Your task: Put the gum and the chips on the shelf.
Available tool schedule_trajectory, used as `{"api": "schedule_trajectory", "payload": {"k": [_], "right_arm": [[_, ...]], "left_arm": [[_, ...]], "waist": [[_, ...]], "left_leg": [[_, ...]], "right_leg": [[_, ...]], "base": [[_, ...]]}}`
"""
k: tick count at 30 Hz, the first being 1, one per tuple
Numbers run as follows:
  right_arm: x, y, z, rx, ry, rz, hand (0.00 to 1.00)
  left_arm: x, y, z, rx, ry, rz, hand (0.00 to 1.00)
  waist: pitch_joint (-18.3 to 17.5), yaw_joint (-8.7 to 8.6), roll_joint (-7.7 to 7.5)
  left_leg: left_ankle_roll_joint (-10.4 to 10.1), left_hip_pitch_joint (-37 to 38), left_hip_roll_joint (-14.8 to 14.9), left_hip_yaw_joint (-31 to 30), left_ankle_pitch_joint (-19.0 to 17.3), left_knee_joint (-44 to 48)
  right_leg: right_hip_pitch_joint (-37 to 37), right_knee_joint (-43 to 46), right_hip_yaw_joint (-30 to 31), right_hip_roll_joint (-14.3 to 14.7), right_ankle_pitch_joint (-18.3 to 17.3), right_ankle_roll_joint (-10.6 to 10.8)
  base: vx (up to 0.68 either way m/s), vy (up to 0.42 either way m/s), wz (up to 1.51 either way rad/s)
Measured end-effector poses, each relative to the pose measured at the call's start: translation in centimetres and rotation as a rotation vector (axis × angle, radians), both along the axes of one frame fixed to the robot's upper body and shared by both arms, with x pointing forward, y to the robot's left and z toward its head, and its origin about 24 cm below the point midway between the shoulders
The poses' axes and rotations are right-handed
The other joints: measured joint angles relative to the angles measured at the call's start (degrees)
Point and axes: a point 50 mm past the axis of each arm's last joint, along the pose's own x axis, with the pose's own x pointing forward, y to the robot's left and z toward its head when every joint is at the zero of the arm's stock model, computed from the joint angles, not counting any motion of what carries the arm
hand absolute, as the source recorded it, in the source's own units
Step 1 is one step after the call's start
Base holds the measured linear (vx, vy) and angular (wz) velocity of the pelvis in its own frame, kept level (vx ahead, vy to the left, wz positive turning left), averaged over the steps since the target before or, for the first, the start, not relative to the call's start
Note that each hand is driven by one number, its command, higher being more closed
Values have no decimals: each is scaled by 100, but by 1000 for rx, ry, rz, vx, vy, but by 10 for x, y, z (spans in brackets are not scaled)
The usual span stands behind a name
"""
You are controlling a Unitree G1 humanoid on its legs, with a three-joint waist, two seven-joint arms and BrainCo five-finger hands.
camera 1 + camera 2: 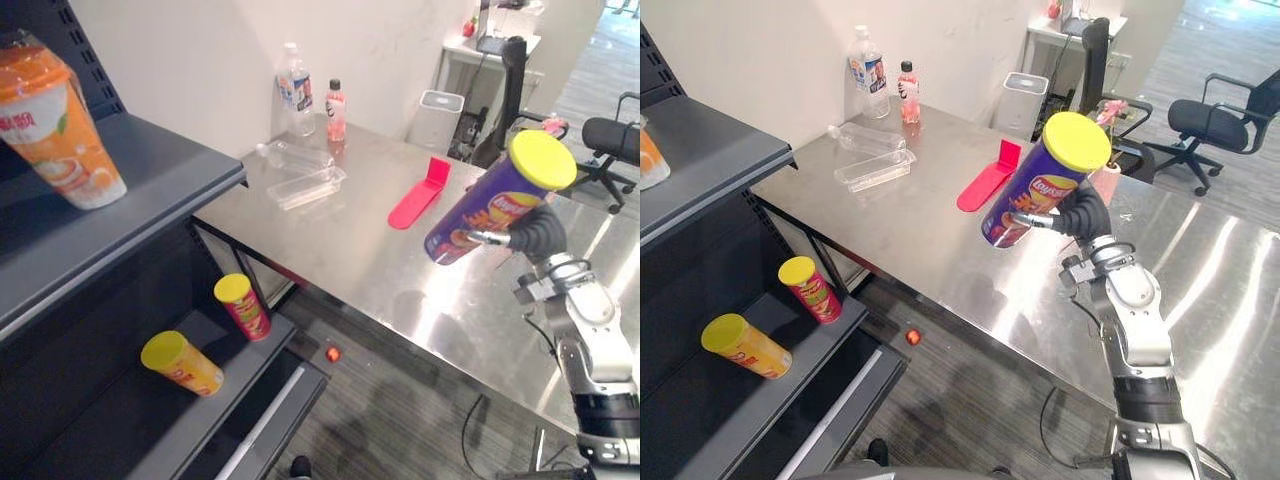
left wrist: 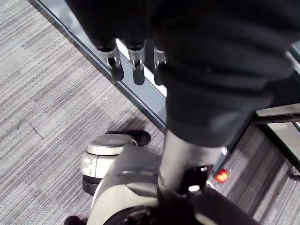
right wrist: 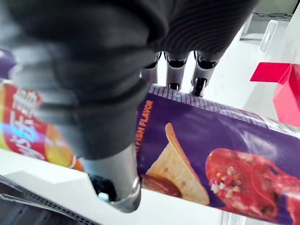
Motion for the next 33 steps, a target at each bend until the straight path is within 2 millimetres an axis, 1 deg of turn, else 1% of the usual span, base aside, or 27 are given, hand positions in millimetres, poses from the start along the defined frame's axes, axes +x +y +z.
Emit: {"api": "schedule_trajectory", "payload": {"k": [3, 10, 14, 16, 18, 19, 20, 22, 23, 24, 25, 26, 27, 28, 29, 30, 31, 32, 33], "right_arm": [[-2, 0, -2, -2, 5, 1, 100], [-7, 1, -3, 12, 8, 12, 100], [-7, 1, -4, 12, 10, 12, 100], [-7, 1, -5, 10, 14, 13, 100], [-6, 7, -7, 11, 23, 35, 100], [-6, 9, -8, 15, 25, 42, 100], [-5, 14, -9, 33, 27, 54, 100], [1, 23, -11, 43, 37, 82, 100], [9, 29, -11, 36, 52, 106, 100], [16, 33, -11, 33, 61, 116, 100], [21, 33, -8, 31, 61, 112, 100], [22, 31, -7, 26, 58, 103, 100], [23, 25, -5, 13, 55, 82, 100], [19, 8, -3, -7, 49, 29, 100], [16, 0, -5, 9, 45, -5, 100], [12, -8, -11, 36, 58, -54, 100], [11, -10, -13, 40, 64, -65, 100], [3, -16, -14, 38, 57, -86, 100], [0, -17, -14, 37, 53, -90, 100]], "left_arm": [[-3, 0, 0, 4, 8, 4, 0], [-6, 2, 0, 6, 13, 41, 0], [-12, -1, -2, -31, 21, 135, 0], [-14, -1, -2, -41, 18, 162, 0], [-16, -2, -2, -62, 5, 250, 0], [-16, -3, -2, -66, 2, 263, 0], [-16, -5, -2, -78, -14, 304, 0], [-14, -7, -1, -83, -34, 322, 0], [-16, -12, -2, -97, -37, 339, 0], [-17, -17, -3, -111, -39, 365, 0], [-15, -21, -3, -127, -53, 384, 0], [-14, -25, -3, -147, -61, 390, 0], [-9, -27, -3, -164, -82, 385, 0], [-8, -37, -5, -198, -79, 388, 0], [-9, -38, -6, -204, -69, 389, 0], [-16, -36, -7, -207, -44, 406, 0], [-21, -33, -7, -199, -23, 411, 0], [-32, -29, -7, -190, 16, 432, 0], [-37, -28, -7, -188, 26, 446, 0]], "waist": [[-55, -32, -1], [-88, -18, -39], [-88, 20, -41], [-84, 27, -48], [-83, 42, -58], [-80, 60, -62], [-80, 121, -57], [-56, 213, -30], [-15, 281, 18], [54, 335, 100], [115, 338, 179], [145, 332, 208], [188, 280, 275], [233, 253, 469], [229, 247, 460], [236, 266, 301], [225, 246, 230], [219, 177, 201], [214, 112, 234]], "left_leg": [[-6, 5, 16, 2, 9, 0], [-9, 6, 56, -11, 10, 0], [-11, 2, 55, -59, 10, 1], [-23, -17, 58, -184, 22, 2], [-37, -109, 60, -375, 86, 42], [-44, -118, 59, -464, 127, 44], [-55, -213, 70, -594, 196, 47], [-86, -345, 99, -840, 316, 51], [-113, -401, 119, -929, 388, 52], [-52, -432, 99, -911, 514, 61], [31, -657, -3, -798, 740, 227], [95, -756, -89, -741, 967, 235], [112, -830, -223, -571, 1353, 110], [865, -851, -212, 963, -6, 474], [1256, -901, -205, 1426, -247, 814], [1531, -914, -231, 2267, -462, 1747], [1518, -864, -191, 2534, -548, 2151], [1246, -658, 98, 2748, -857, 2938], [1136, -570, 264, 2762, -947, 3073]], "right_leg": [[1, 5, 2, 10, 2, -4], [12, 9, -7, 37, 7, -11], [28, 53, -57, 41, -20, -42], [34, 162, -156, 37, -98, -66], [24, 402, -355, 13, -262, -74], [23, 448, -407, 8, -293, -74], [20, 503, -541, 12, -336, -88], [28, 499, -792, 61, -348, -107], [57, 511, -930, 76, -361, -130], [117, 579, -1053, 109, -407, -170], [168, 713, -1336, 41, -560, -240], [208, 734, -1485, 15, -618, -256], [280, 704, -1720, -47, -658, -323], [507, 698, -2383, -148, -606, -327], [563, 757, -2585, -295, -600, -303], [598, 907, -2832, -707, -591, -307], [608, 921, -2906, -868, -561, -346], [652, 884, -3035, -1053, -479, -396], [689, 872, -3085, -1047, -448, -359]], "base": [[0, 0, 0], [0, 0, 0], [3, -4, 5], [5, -15, 25], [2, -29, 45], [-5, -32, 54], [-21, -46, 62], [-52, -53, 66], [-78, -34, 59], [-143, -22, 105], [-154, -7, 119], [-241, 12, 155], [-316, 140, 183], [-305, 161, 184], [-221, 197, 165], [-69, 100, 90], [-63, 105, 85], [-66, 112, 63], [-70, 135, 79]]}}
